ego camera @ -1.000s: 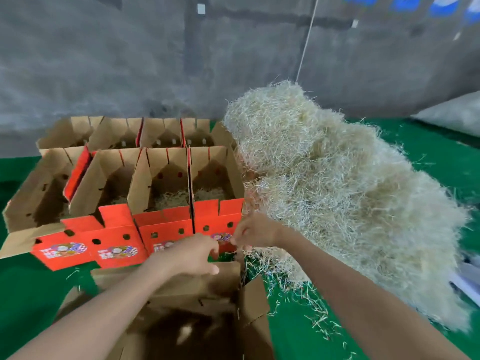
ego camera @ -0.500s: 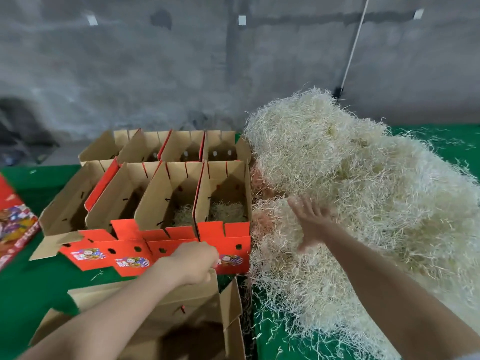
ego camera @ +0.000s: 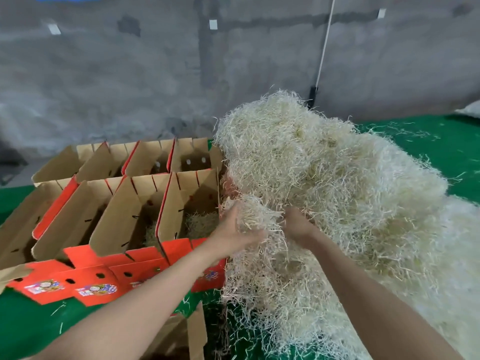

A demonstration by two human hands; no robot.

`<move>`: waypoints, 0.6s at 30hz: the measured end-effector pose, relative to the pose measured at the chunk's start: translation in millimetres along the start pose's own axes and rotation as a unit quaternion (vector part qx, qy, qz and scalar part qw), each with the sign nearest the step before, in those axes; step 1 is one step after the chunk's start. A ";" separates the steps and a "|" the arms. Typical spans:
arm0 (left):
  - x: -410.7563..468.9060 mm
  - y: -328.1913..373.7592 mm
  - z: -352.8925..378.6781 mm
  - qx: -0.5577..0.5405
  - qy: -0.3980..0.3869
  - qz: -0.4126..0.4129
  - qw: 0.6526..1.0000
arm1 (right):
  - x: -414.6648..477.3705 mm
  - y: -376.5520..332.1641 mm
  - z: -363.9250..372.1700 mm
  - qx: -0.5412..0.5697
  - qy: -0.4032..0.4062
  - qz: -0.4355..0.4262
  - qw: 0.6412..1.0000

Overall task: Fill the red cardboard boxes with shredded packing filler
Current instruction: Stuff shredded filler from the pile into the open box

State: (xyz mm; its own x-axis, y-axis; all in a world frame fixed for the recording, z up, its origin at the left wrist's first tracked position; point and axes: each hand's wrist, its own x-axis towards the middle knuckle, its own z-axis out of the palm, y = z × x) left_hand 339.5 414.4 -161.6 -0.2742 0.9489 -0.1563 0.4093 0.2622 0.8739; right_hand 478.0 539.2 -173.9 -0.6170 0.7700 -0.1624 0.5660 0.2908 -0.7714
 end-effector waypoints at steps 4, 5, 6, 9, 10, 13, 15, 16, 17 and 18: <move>13.1 13.9 12.8 -0.162 -0.050 -0.092 0.981 | -20.6 -23.0 0.0 0.148 -0.023 -0.001 0.989; 14.7 15.7 16.0 -0.191 -0.044 -0.124 0.973 | -23.3 -30.8 -1.2 0.202 -0.031 0.008 0.979; 16.2 16.8 20.2 -0.220 -0.020 -0.147 0.964 | -25.2 -36.6 -3.8 0.245 -0.048 0.013 0.968; 24.5 17.6 21.1 -0.277 0.122 -0.154 0.941 | -27.7 -42.3 -25.7 0.308 -0.127 -0.043 0.942; 24.8 20.4 17.7 -0.274 0.156 -0.144 0.938 | -26.2 -41.1 -36.8 0.272 -0.119 -0.073 0.952; 30.0 22.9 0.9 -0.309 0.206 -0.152 0.916 | -8.4 -26.3 -66.1 0.045 -0.046 -0.123 0.990; 30.1 25.2 -8.7 -0.336 0.223 -0.165 0.900 | 2.9 -10.4 -66.3 -0.182 -0.100 -0.108 0.972; 28.0 27.7 -11.0 -0.336 0.227 -0.168 0.898 | 4.9 1.9 -55.5 -0.308 -0.133 -0.089 0.938; 26.1 29.7 -12.8 -0.333 0.226 -0.174 0.899 | 4.4 15.1 -39.8 -0.403 -0.168 -0.066 0.897; 24.7 29.6 -15.2 -0.328 0.219 -0.169 0.903 | 0.7 27.9 -22.8 -0.430 -0.198 -0.031 0.880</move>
State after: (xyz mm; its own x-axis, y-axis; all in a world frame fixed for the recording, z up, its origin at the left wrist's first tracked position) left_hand 331.6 443.0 -132.7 -0.6637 0.6358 -0.3942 -0.3274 0.2269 0.9172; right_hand 505.8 560.8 -181.5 -0.7076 0.5279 -0.4697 0.6234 0.7794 -0.0632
